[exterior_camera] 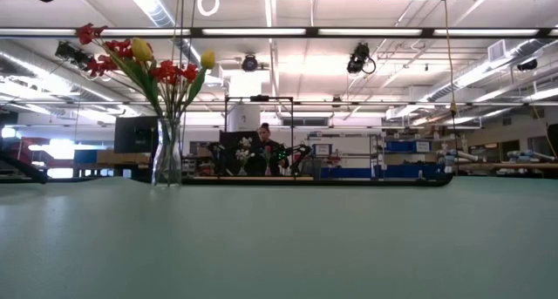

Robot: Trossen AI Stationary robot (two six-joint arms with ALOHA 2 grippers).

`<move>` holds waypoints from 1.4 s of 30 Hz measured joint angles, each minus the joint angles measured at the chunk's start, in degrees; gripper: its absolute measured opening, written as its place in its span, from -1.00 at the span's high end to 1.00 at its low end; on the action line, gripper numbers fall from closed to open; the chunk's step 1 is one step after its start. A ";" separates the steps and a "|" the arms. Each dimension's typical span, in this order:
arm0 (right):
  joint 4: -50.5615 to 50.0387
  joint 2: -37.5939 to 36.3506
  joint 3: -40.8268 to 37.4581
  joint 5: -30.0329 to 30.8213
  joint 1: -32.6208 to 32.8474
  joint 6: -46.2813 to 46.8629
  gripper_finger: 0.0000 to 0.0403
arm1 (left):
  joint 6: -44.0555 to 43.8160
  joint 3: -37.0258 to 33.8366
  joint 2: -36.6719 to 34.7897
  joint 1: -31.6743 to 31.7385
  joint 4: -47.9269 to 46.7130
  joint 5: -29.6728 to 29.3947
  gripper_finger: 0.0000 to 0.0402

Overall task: Sort flowers into vase by color
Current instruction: Put the red flowers into the yellow vase

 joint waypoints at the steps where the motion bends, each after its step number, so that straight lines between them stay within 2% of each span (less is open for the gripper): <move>1: -0.04 0.00 0.00 -0.72 0.00 -0.06 0.26 | -0.93 0.21 0.00 0.00 0.26 -1.19 0.96; 5: -1.68 0.00 0.00 -3.81 -0.32 -0.60 0.26 | -3.80 3.64 0.00 0.00 -1.53 -6.16 0.97; 11: -7.33 -0.28 0.00 -11.39 -2.10 -1.94 0.26 | -8.52 9.11 -0.04 0.00 -10.27 -11.51 0.97; 15: -10.73 -0.44 0.00 -13.95 -2.51 -3.54 0.26 | -13.09 7.84 0.00 0.00 -11.85 -11.47 0.98; 21: -13.53 -0.50 0.00 -15.51 -2.81 -4.36 0.26 | -11.85 4.38 0.00 0.00 -8.13 -10.27 0.98; 27: -14.32 -0.48 0.00 -17.45 -3.04 -4.38 0.26 | -19.15 2.78 0.00 -0.02 -8.70 -7.07 0.97; 36: -14.26 -0.48 0.00 -17.06 -3.19 -4.35 0.26 | -13.73 2.78 0.00 -0.02 -8.61 -6.55 0.96; 42: -13.90 -0.48 0.00 -17.33 -2.97 -2.75 0.26 | -15.22 2.78 0.00 -0.02 -7.17 -7.57 0.96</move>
